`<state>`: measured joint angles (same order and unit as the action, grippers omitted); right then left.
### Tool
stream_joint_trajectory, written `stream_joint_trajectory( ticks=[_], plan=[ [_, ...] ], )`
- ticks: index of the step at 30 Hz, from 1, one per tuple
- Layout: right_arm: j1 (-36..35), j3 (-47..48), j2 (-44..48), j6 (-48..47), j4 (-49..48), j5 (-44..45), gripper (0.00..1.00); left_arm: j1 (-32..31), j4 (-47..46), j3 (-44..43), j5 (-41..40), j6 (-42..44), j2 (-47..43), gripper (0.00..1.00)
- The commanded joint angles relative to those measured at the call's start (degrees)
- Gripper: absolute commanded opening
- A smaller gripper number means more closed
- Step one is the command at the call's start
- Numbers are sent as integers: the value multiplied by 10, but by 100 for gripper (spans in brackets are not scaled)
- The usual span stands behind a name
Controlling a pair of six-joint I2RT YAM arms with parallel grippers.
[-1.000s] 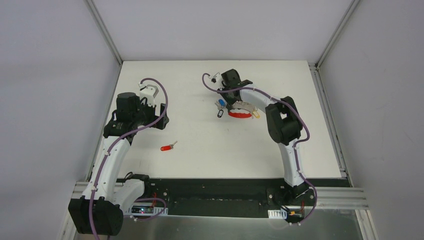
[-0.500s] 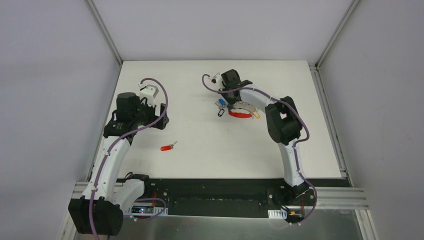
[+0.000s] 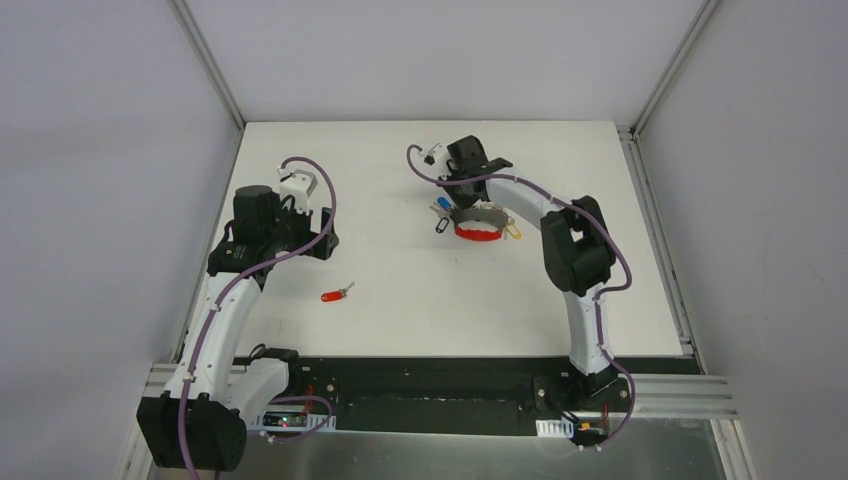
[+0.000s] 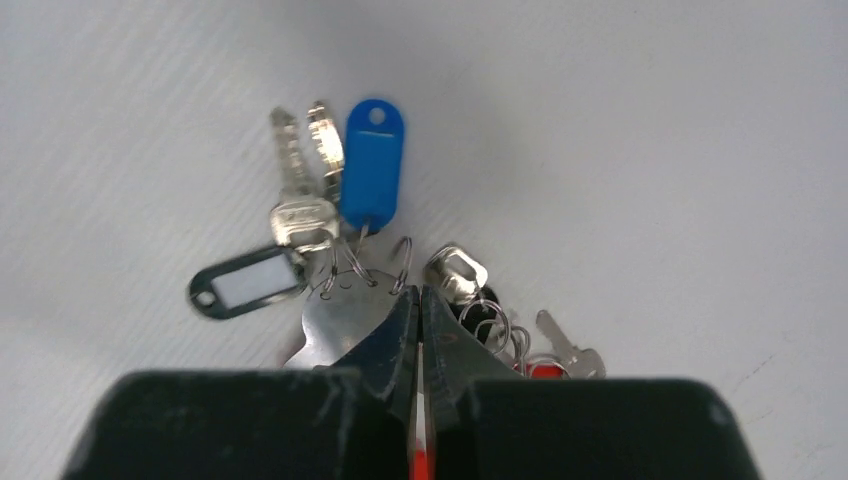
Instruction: Put the keys on the keyring
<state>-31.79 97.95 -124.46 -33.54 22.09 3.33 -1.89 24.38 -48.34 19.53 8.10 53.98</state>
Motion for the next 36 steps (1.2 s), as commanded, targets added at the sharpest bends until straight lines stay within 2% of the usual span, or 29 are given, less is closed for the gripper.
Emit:
stream_joint_trajectory(
  ticks=[1, 5, 10, 14, 19, 26, 31, 36],
  plan=[
    [0, -22, 125, 13, 25, -120, 0, -7, -6, -15, 24, 0, -8, 97],
    [-2, -46, 194, 12, 58, -260, 0, -43, 30, -46, 46, 34, 0, 99],
    [-14, -48, 259, 18, 103, -369, 0, -125, 95, -133, 38, 88, 35, 98],
    [-32, -49, 301, 13, 130, -415, 0, -157, 126, -211, 106, 97, 66, 91],
    [-54, -60, 332, -2, 143, -419, 0, -172, 134, -294, 175, 74, 103, 87],
    [-55, -97, 355, 14, 127, -457, 0, -195, 34, -270, 235, 11, 123, 81],
    [-55, -113, 361, 39, 109, -485, 0, -221, 14, -260, 247, -1, 136, 71],
    [-54, -109, 356, 61, 100, -508, 0, -244, 0, -227, 245, 7, 138, 68]
  ],
)
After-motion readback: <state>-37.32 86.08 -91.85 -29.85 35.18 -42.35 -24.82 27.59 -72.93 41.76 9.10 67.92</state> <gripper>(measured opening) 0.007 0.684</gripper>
